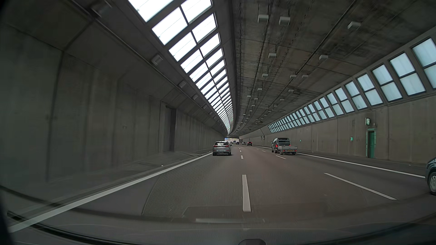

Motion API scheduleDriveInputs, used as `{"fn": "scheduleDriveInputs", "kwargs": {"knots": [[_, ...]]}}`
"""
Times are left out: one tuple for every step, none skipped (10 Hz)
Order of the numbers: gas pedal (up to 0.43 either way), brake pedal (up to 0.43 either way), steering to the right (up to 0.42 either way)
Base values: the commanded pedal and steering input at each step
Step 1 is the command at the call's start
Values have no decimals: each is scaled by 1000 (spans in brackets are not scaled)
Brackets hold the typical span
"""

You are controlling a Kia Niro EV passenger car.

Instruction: Follow the waypoints while adhering to traffic rules and regulations

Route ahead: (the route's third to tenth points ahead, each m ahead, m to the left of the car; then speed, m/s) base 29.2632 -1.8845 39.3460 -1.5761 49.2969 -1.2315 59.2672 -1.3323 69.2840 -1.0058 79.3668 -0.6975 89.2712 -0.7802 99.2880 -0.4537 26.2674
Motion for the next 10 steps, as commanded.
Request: {"fn": "scheduleDriveInputs", "kwargs": {"knots": [[240, 0, 2], [240, 0, 2], [228, 0, 2], [197, 0, 2], [197, 0, 2], [169, 0, 2], [150, 0, 2], [98, 0, 2], [98, 0, 2], [79, 0, 2]]}}
